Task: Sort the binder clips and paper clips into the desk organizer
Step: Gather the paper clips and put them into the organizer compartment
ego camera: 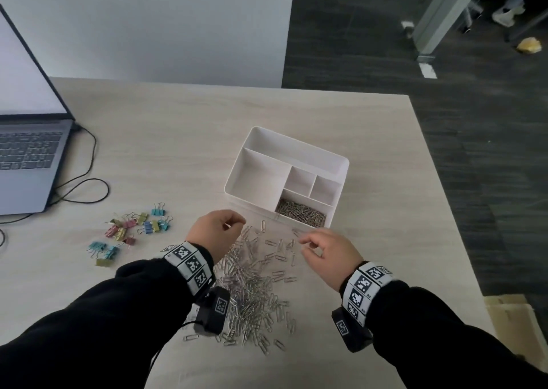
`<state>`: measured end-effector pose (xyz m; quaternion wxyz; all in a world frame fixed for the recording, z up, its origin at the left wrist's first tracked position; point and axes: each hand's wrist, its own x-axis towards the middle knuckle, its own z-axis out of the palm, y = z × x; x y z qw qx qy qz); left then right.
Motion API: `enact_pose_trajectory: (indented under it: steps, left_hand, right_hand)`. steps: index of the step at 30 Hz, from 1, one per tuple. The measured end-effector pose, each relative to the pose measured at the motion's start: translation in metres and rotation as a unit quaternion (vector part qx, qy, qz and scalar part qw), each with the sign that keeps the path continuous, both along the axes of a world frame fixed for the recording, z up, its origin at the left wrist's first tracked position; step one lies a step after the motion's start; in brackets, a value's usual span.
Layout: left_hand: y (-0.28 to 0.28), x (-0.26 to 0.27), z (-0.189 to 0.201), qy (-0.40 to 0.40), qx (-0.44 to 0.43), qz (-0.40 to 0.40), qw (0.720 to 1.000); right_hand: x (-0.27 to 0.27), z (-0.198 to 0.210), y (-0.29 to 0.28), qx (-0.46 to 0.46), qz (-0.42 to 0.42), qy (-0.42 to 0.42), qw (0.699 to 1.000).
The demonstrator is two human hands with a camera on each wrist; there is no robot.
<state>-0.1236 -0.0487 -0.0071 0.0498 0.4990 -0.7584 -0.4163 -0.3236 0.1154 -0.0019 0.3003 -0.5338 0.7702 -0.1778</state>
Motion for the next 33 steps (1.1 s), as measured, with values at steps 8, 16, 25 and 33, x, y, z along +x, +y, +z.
enact_pose_trajectory:
  steps: [8, 16, 25, 33]
  left_hand:
    - [0.018, 0.049, -0.011, -0.048, 0.008, 0.001, 0.999]
    - [0.02, 0.073, -0.007, -0.05, -0.005, 0.017, 0.999]
    - [0.021, 0.093, -0.025, -0.068, -0.035, -0.004, 0.997]
    - [0.035, 0.09, -0.028, -0.19, -0.043, -0.094, 0.976]
  right_hand:
    - [0.044, -0.007, -0.032, 0.06, 0.006, -0.104, 0.993]
    - [0.053, -0.014, -0.049, 0.009, -0.141, -0.179, 0.974]
    - [0.02, -0.007, -0.018, -0.048, -0.2, -0.121, 0.971]
    - [0.031, -0.044, 0.007, 0.1, -0.04, 0.095, 0.99]
